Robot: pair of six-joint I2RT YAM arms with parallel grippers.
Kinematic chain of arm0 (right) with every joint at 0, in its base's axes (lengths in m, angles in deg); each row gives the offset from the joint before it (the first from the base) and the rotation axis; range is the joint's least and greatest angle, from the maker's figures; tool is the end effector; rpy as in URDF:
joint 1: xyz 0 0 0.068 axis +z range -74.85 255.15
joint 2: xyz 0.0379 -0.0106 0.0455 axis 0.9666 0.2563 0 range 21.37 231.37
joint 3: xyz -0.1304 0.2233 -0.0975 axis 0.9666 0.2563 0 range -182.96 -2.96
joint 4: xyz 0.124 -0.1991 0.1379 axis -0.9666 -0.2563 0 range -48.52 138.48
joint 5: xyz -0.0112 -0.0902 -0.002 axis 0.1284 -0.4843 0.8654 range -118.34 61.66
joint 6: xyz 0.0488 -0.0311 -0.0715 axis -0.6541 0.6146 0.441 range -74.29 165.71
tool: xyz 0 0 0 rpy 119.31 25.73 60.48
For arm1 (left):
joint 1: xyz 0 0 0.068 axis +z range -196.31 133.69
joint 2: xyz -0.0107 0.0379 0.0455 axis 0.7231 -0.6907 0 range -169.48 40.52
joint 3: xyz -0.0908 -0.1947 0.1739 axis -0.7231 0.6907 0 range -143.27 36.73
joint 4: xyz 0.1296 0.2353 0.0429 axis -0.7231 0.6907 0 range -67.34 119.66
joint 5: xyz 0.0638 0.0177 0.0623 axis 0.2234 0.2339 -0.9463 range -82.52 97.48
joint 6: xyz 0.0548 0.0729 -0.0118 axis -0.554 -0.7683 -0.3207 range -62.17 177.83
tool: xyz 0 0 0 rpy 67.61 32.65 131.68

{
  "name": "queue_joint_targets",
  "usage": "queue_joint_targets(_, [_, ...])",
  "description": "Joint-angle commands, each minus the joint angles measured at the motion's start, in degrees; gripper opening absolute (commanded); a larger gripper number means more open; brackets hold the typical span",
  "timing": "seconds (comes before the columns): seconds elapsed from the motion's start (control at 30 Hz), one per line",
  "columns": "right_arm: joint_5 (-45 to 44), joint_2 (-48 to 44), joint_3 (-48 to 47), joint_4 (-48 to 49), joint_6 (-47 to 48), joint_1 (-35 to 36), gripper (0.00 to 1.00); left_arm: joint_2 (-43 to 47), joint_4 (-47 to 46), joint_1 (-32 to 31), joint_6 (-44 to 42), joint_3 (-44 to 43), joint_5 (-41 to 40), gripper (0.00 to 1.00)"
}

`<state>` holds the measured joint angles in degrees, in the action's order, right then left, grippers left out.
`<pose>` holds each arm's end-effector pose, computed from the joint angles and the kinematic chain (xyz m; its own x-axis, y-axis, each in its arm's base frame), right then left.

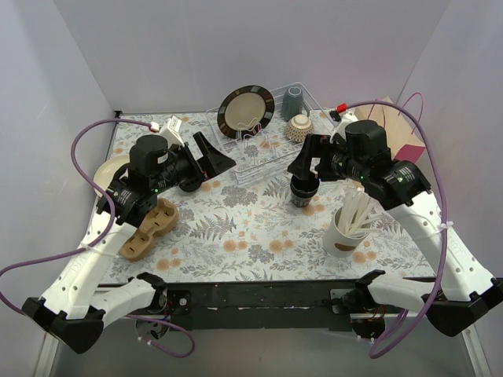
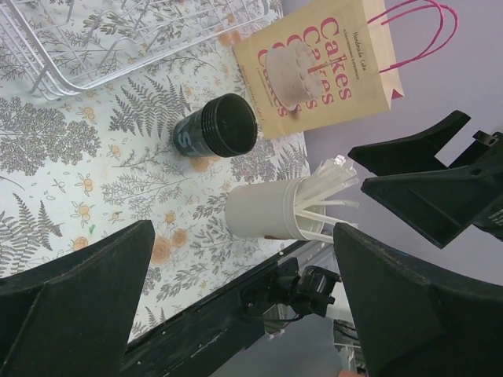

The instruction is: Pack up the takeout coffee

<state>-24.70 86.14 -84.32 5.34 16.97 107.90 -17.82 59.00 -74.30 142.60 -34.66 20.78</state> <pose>0.2278 0.1528 0.4164 -0.6121 0.1767 -0.7707 -0.3346 0.8253 0.4549 0.2184 -0.1376 0.3967 -0.6725 -0.7400 0.0070 -0.2891 0.2540 -0.9230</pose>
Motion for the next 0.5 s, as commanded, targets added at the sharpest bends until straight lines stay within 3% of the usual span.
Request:
queue_joint_targets(0.0, [-3.0,-0.3,0.0,1.6,1.4,-0.1,0.98,0.8,-0.2,-0.2,-1.5,-2.2,-1.0,0.98])
queue_joint_targets(0.2, [-12.2,4.9,-5.0,-5.5,7.3,-0.1,0.93,1.0,0.9,-0.3,-2.3,-2.4,-2.6,0.98])
queue_joint_targets(0.3, [-21.3,7.5,-5.8,-8.2,7.7,-0.4,0.83,1.5,1.5,-0.2,-2.4,-2.2,-3.4,0.98])
queue_joint_targets(0.47, [-24.6,14.1,-5.9,-9.4,11.7,-1.5,0.6,1.9,2.8,-0.2,-2.5,-2.0,-4.1,0.98])
